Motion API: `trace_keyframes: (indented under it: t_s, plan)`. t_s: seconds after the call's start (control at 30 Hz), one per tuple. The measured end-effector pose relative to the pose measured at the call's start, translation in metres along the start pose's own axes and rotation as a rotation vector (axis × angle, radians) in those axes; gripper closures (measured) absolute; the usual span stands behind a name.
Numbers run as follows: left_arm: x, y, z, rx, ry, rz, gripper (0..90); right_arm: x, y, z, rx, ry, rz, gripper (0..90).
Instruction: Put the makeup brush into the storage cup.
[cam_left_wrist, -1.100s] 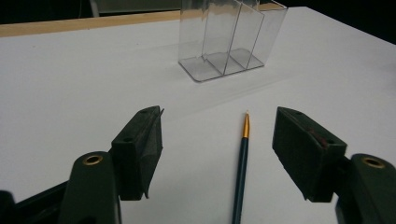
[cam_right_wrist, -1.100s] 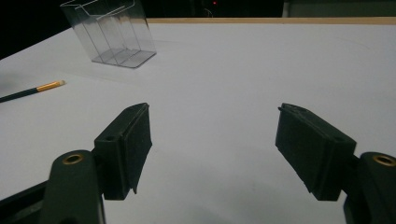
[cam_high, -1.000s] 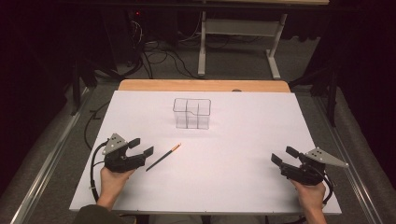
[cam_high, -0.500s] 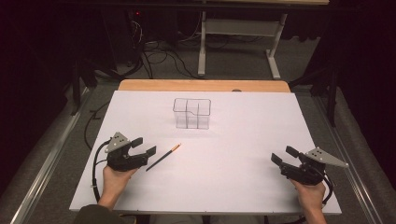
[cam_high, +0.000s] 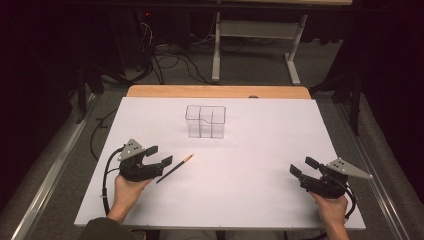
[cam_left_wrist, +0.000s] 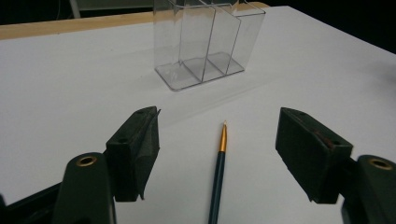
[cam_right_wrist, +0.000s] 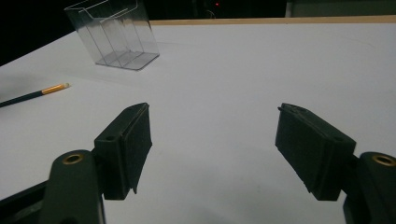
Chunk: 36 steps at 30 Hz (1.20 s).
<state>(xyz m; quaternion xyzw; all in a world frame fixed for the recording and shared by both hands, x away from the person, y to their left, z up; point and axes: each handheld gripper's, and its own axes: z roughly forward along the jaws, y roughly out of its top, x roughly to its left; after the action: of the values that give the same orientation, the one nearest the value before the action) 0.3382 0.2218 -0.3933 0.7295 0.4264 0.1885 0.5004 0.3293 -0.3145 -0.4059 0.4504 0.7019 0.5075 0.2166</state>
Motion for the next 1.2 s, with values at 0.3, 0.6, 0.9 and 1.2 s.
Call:
trace_keyframes:
  t_s: [0.3,0.6,0.9,1.2]
  plan:
    - [-0.001,0.007,0.005,-0.009,-0.013,-0.002,30.9,0.0,0.0,0.0,0.004,-0.001,0.004,28.9]
    - [-0.003,0.013,0.014,-0.012,-0.028,-0.005,30.6,0.0,0.0,0.0,0.003,0.001,-0.002,28.9]
    - [-0.009,0.02,0.025,-0.014,-0.05,-0.004,30.9,0.0,0.0,0.0,0.003,0.003,-0.003,28.8]
    - [-0.014,0.026,0.034,0.001,-0.066,0.008,30.8,0.0,0.0,0.001,0.006,0.005,-0.001,28.7]
